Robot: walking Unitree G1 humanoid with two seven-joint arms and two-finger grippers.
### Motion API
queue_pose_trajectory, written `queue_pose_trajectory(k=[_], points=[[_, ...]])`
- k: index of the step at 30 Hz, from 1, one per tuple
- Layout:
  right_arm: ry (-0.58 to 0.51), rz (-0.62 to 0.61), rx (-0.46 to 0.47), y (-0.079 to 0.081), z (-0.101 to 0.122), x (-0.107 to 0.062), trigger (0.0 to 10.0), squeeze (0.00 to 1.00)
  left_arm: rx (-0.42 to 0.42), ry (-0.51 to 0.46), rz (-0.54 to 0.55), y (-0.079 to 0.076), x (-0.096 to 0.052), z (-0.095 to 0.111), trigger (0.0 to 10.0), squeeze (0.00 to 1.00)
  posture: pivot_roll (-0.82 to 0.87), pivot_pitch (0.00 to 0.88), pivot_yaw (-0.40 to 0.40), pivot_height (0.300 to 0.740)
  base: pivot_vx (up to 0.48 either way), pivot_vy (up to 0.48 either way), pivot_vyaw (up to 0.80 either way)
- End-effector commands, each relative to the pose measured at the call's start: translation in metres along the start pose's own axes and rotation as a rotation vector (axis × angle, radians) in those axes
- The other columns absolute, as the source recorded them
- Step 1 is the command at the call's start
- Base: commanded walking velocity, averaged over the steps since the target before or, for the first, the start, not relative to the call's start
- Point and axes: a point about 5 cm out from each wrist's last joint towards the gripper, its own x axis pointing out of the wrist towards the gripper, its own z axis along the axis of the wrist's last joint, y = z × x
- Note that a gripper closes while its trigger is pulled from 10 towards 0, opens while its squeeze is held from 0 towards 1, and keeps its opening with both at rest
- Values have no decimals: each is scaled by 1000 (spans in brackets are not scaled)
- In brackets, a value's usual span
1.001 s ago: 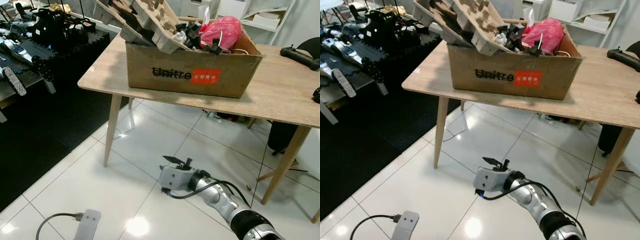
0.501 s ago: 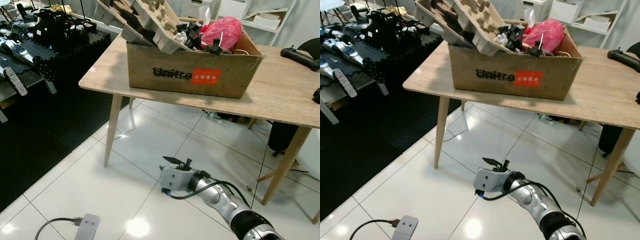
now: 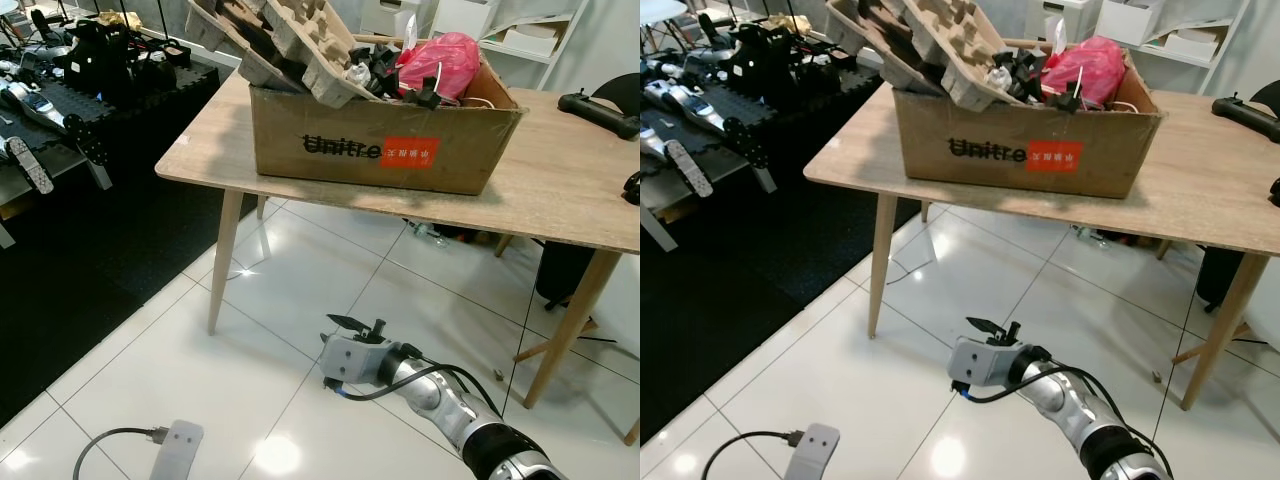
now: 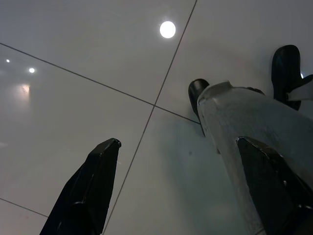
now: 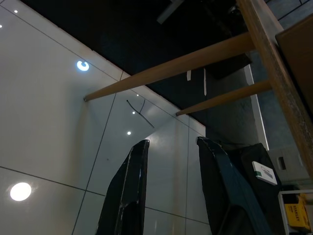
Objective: Picking trash to rubbish bin
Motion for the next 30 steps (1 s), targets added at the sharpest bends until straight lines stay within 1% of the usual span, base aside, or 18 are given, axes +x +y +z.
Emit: queue_pose_trajectory(k=[1,12,16,17,20,23,27,28,29,30], points=[[-9,19,14,5,0,-2,10000,0,-16,31,-12,-7,0,-11,10000,0,33,83,-13,740,0,0,0],[-7,12,18,9,1,-4,10000,0,-30,45,-7,-4,-3,-20,10000,0,51,97,-10,740,0,0,0],[2,4,21,11,1,-5,10000,0,-31,43,-6,-3,-3,-18,10000,0,36,94,-24,740,0,0,0],[3,2,20,11,1,-6,10000,0,-36,37,-5,-4,-2,-16,10000,0,37,97,-40,740,0,0,0],[4,0,20,11,0,-7,10000,0,-54,24,1,-4,-1,-12,10000,0,41,97,-52,740,0,0,0],[4,-5,32,11,0,-6,10000,0,-69,20,6,-2,-2,-13,10000,0,37,105,-50,740,0,0,0],[4,-10,39,13,2,-5,10000,0,-64,28,6,0,-3,-16,10000,0,33,112,-42,740,0,0,0],[4,-16,38,13,3,-5,10000,0,-64,29,8,1,-3,-16,10000,0,29,114,-39,740,0,0,0],[1,15,-3,18,4,-4,10000,0,-63,30,9,3,-4,-17,10000,0,22,118,-37,740,0,0,0],[1,15,-3,18,4,-4,10000,0,-63,30,9,3,-4,-17,10000,0,22,118,-37,740,0,0,0]])
